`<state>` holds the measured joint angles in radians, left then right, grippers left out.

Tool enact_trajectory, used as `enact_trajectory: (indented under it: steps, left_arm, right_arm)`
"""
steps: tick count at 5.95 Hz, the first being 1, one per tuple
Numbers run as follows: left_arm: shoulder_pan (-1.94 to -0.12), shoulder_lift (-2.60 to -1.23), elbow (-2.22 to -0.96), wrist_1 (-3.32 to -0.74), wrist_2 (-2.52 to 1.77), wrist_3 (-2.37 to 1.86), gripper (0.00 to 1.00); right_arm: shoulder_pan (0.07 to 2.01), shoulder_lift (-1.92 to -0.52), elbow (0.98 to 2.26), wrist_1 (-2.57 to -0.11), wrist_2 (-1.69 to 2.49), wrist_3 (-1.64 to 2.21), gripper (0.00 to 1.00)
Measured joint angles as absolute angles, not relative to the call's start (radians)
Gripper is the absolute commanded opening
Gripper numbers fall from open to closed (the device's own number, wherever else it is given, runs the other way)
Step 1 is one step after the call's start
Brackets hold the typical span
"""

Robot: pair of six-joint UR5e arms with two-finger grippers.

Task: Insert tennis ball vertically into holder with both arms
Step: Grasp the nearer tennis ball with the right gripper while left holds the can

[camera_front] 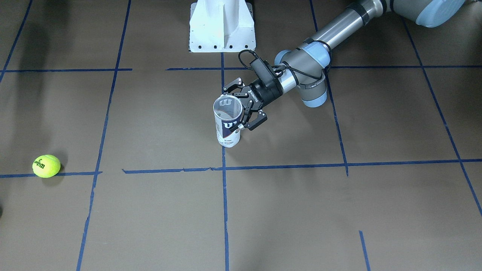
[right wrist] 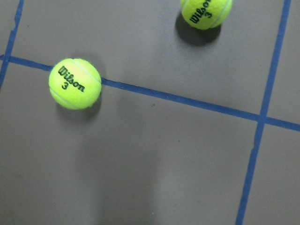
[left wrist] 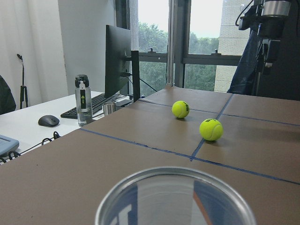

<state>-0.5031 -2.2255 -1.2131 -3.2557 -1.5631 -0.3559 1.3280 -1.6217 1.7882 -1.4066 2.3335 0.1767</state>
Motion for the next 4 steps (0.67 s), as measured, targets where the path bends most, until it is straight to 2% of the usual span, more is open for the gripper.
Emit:
enact_trajectory:
  steps: [3, 4]
  left_arm:
    - [-0.503, -2.229, -1.213, -3.254, -1.563, -0.356, 0.89]
    - [-0.503, -2.23, -1.213, -3.255, -1.563, -0.356, 0.89]
  right_arm:
    - [1.15, -1.536, 1.766, -1.361, 2.205, 0.368, 1.0]
    - [1.112, -1.5, 1.715, -1.299, 2.169, 0.404, 1.0]
